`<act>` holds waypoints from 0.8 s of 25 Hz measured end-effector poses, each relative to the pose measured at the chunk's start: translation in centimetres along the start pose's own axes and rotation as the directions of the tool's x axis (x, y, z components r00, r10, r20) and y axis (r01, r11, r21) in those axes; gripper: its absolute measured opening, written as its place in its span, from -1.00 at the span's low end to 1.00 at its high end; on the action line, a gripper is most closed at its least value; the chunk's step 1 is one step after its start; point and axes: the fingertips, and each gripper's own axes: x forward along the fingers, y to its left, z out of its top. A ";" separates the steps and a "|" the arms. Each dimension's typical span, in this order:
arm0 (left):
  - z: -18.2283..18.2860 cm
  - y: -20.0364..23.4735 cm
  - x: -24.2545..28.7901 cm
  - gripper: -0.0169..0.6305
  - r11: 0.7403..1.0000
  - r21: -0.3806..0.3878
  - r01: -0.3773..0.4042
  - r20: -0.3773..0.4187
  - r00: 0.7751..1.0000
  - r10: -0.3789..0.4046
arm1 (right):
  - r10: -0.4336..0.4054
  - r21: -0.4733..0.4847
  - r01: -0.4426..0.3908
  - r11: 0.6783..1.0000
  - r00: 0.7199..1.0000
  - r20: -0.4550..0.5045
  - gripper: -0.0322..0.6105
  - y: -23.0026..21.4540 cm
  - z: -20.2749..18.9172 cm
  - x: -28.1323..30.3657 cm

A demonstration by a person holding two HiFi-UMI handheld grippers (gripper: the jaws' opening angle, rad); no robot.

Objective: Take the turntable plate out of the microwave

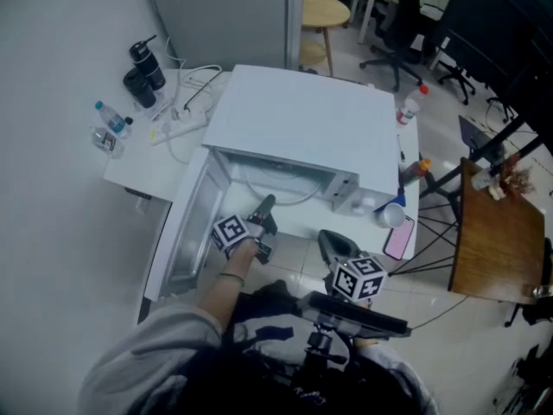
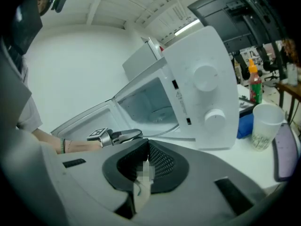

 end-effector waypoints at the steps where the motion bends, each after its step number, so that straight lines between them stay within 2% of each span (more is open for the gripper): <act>1: -0.2 -0.3 -0.3 -0.81 1.000 0.004 0.010 -0.007 1.000 -0.010 | 0.023 0.027 -0.023 0.999 1.000 -0.013 -0.90 0.2 -0.6 0.5; 3: -0.4 -0.8 -0.8 -0.81 0.999 0.020 0.032 -0.023 0.999 -0.032 | 0.058 0.085 -0.055 0.995 0.998 -0.036 -0.84 0.4 -1.8 1.7; 5: -0.7 -1.1 -1.3 -0.81 0.999 0.021 0.044 -0.037 0.998 -0.044 | 0.102 0.130 -0.093 0.987 0.993 -0.064 -0.43 0.8 -3.0 2.9; 6: -0.9 -0.9 -1.7 -0.81 0.999 0.009 0.032 -0.046 0.998 -0.032 | 0.125 0.152 -0.114 0.982 0.990 -0.069 -0.36 1.0 -3.3 3.5; 8: -1.2 -0.7 -2.4 -0.81 1.000 -0.007 0.018 -0.056 0.998 -0.018 | 0.154 0.220 -0.141 0.965 0.987 -0.043 -0.35 1.1 -3.0 4.7; 11: -1.5 -1.2 -3.3 -0.82 1.000 -0.002 0.021 -0.071 0.997 -0.021 | 0.172 0.350 -0.158 0.923 0.985 -0.008 -0.19 0.2 -2.6 6.4; 15: -2.3 -1.9 -4.5 -0.82 0.999 -0.011 0.032 -0.072 0.997 -0.032 | 0.168 0.452 -0.151 0.879 0.986 0.003 -0.17 -0.9 -2.4 8.3; 20: -2.8 -1.4 -6.0 -0.84 0.999 -0.010 0.034 -0.061 0.998 -0.035 | 0.166 0.580 -0.178 0.795 0.983 0.074 -0.21 -1.9 -1.9 9.9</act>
